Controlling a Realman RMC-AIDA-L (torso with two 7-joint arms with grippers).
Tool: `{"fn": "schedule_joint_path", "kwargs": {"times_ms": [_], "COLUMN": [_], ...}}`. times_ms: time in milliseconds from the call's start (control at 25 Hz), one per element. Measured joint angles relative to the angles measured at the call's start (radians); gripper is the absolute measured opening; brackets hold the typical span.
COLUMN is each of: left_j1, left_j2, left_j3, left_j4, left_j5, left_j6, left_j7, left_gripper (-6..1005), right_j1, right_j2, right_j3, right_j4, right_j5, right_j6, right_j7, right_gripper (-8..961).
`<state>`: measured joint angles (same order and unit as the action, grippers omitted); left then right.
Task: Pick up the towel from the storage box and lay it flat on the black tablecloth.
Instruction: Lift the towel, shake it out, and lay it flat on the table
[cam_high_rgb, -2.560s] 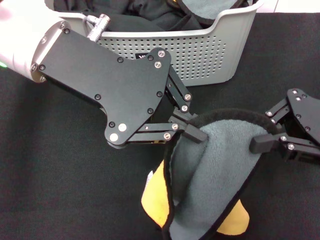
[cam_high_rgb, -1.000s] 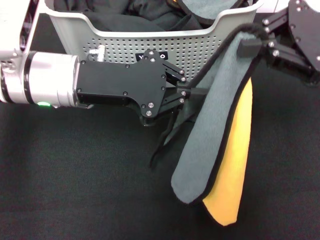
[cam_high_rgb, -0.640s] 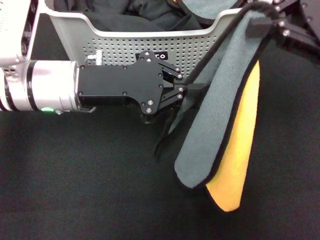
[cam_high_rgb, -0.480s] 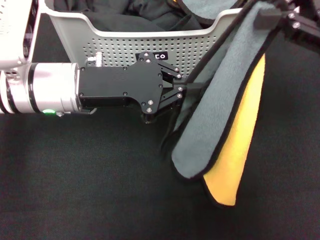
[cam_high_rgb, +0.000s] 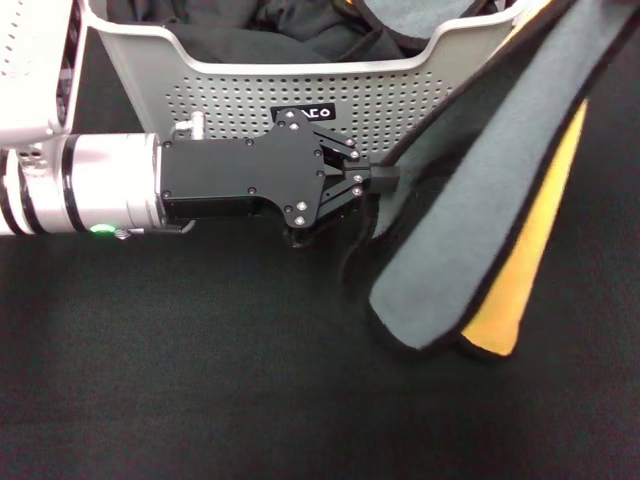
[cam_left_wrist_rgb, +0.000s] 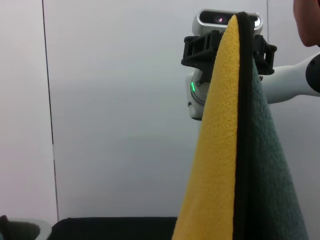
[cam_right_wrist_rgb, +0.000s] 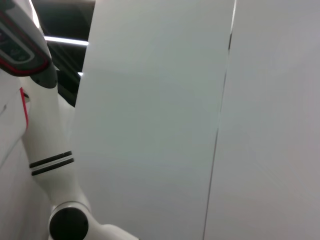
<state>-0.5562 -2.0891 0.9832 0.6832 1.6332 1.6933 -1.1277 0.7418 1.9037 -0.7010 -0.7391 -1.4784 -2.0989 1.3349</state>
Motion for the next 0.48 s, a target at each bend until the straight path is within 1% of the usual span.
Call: {"fn": "schedule_joint_path", "kwargs": {"times_ms": [120, 280, 480], "left_j1": [0.001, 0.006, 0.015], "left_j2": [0.0, 0.001, 0.006], "left_j3": [-0.004, -0.041, -0.053], "left_j4": [0.0, -0.001, -0.001], "left_j5": [-0.008, -0.018, -0.028], "left_j6": [0.0, 0.0, 0.006], "left_j7": [0.0, 0.0, 0.0], "left_gripper": [42, 41, 40], "right_j1": [-0.016, -0.039, -0.056], "right_j2": [-0.009, -0.017, -0.02], "right_j3": [0.0, 0.0, 0.0], "right_j4": [0.0, 0.0, 0.0], "right_j5": [0.012, 0.013, 0.013], "right_j6": [-0.004, -0.001, 0.003], "right_j7": [0.004, 0.004, 0.004], "right_gripper": [13, 13, 13]}}
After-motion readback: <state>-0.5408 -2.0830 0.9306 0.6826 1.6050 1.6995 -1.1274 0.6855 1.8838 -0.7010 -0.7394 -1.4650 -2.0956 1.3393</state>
